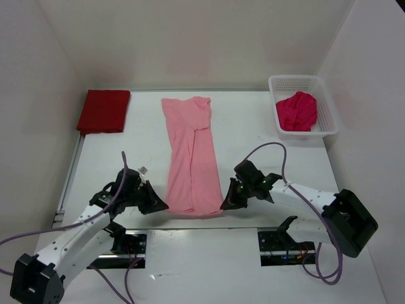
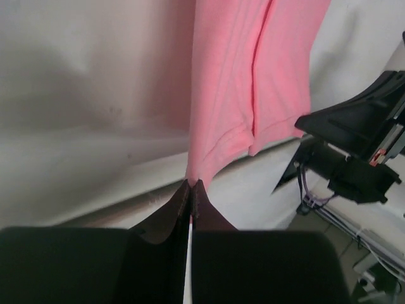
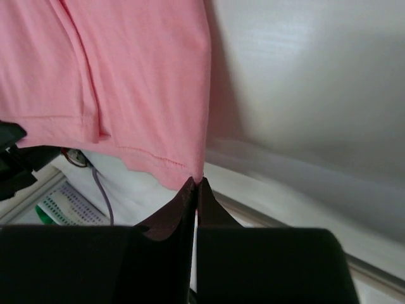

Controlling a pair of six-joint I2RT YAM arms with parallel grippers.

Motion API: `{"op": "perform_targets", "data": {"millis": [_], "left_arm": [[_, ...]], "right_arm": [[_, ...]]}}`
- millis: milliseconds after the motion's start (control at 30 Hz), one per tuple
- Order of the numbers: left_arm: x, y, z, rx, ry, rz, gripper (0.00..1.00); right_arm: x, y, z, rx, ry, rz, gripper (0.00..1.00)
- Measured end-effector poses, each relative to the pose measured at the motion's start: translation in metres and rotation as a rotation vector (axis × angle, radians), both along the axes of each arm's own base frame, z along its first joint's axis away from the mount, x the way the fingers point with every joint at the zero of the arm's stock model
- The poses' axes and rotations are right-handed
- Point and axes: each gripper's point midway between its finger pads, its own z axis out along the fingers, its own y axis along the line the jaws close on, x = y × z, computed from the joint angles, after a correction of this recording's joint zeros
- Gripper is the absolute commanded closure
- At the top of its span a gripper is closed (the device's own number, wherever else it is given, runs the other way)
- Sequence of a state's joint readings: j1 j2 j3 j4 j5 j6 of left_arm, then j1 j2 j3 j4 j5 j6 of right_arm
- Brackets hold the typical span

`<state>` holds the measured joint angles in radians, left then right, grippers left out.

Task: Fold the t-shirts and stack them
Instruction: Grab the bottom of the folded rectangular tshirt with both arms, then fold the folded rectangular tshirt in 1/3 of the way

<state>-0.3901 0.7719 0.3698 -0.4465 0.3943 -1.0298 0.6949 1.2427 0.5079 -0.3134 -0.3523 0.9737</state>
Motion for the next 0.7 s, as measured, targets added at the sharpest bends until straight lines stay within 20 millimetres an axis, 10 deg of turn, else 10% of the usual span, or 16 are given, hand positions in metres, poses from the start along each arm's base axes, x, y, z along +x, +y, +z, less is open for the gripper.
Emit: {"op": "perform_targets", "data": {"millis": [267,467,700], "left_arm": [[-0.013,-0.002,0.03,-0.005,0.09,0.024,0.97],[0.069,-0.004,0.082,0.018,-0.032,0.079,0.97],[0.177,0.024,0.059,0.143,-0.06,0.162,0.97]], "right_arm": [[-0.011,-0.009,0.038,0.012,0.0,0.003,1.0],[0.092,-0.002,0.081,-0.022,-0.144,-0.01,1.0],[0.201,0.014,0.06,-0.124,-0.232,0.06,1.0]]}}
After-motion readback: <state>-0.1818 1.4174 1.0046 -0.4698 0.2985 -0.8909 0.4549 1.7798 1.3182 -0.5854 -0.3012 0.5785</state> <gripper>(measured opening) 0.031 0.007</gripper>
